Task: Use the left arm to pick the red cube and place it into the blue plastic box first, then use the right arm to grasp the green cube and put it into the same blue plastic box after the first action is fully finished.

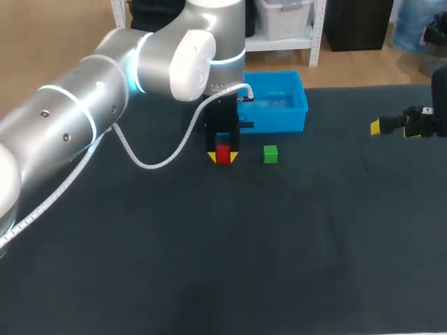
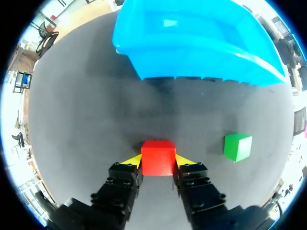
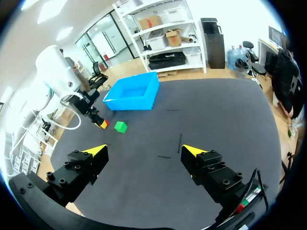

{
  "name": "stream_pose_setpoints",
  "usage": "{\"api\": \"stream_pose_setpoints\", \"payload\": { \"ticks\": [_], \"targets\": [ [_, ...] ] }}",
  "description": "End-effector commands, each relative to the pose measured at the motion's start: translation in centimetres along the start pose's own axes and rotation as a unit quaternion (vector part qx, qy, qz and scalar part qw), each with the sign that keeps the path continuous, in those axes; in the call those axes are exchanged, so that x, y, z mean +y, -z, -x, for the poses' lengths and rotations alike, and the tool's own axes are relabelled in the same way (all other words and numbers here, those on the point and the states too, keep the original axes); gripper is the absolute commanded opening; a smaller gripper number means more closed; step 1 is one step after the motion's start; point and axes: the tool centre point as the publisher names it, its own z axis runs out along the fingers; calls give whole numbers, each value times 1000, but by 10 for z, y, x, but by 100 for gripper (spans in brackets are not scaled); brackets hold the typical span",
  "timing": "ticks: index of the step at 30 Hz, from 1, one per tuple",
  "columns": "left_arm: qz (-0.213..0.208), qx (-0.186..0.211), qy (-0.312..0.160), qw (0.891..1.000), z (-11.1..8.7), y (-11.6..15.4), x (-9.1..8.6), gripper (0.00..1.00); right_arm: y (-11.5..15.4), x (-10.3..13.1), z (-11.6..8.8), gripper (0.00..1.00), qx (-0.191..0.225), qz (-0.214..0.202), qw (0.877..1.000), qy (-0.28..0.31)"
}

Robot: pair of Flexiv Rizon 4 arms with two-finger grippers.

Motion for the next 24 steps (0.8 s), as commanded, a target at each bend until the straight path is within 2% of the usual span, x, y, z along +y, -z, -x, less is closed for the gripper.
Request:
{"api": "stream_pose_setpoints", "payload": {
  "ticks": [1,24],
  "targets": [
    [-1,-2,-4,1000,0,9,0,0,0,0,0,100,0,0,1000,0],
    [-4,-32,-31,999,-3,61,14,0,0,0,0,100,0,0,1000,0]
  ]
}}
